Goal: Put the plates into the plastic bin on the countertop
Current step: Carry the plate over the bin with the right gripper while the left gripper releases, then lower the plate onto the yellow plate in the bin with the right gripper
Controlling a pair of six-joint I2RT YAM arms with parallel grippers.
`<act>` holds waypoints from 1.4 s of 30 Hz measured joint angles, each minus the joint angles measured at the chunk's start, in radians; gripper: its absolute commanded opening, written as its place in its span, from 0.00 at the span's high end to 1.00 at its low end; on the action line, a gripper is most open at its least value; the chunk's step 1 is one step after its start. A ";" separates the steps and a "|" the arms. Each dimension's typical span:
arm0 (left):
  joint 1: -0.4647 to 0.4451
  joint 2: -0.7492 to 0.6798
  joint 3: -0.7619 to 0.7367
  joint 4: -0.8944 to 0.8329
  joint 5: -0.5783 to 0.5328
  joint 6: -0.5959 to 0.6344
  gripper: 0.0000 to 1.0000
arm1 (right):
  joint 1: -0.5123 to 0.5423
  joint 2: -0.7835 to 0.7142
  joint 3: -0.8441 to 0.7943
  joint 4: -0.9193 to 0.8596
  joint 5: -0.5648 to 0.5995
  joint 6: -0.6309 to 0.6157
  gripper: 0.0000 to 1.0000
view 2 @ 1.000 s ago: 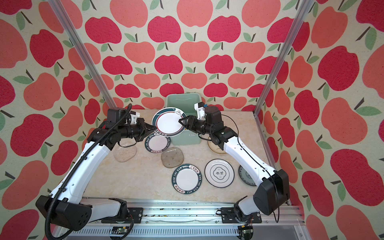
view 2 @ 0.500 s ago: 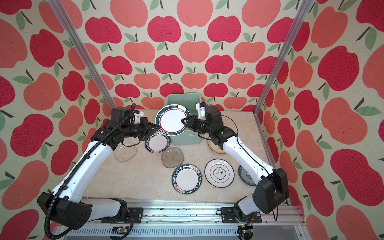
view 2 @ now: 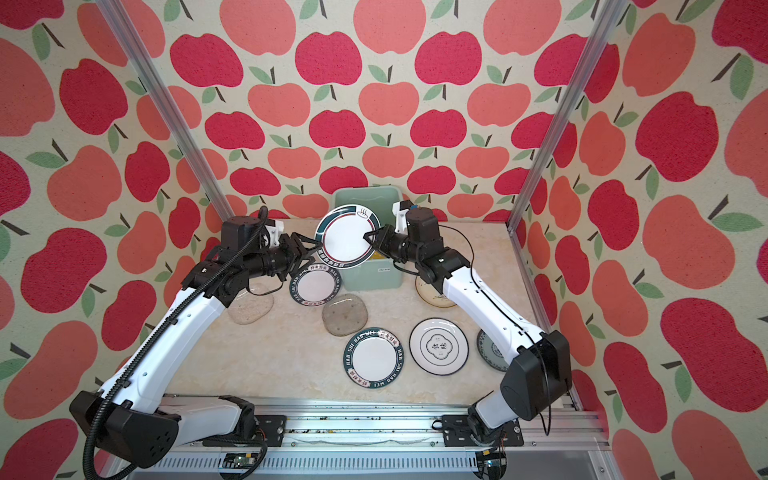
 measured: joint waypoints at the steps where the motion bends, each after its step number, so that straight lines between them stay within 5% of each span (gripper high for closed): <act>1: 0.003 -0.022 -0.011 0.011 -0.019 0.008 0.27 | -0.003 0.010 0.011 -0.006 0.016 0.000 0.98; 11: 0.078 -0.164 -0.067 0.077 -0.142 0.138 0.20 | -0.020 0.190 0.245 -0.098 0.229 -0.043 0.98; 24: 0.137 -0.131 -0.129 0.088 -0.177 0.250 0.20 | -0.020 0.665 0.785 -0.399 0.482 -0.198 1.00; 42: 0.177 -0.051 -0.129 0.104 -0.122 0.250 0.20 | -0.022 0.838 0.876 -0.539 0.496 -0.222 0.94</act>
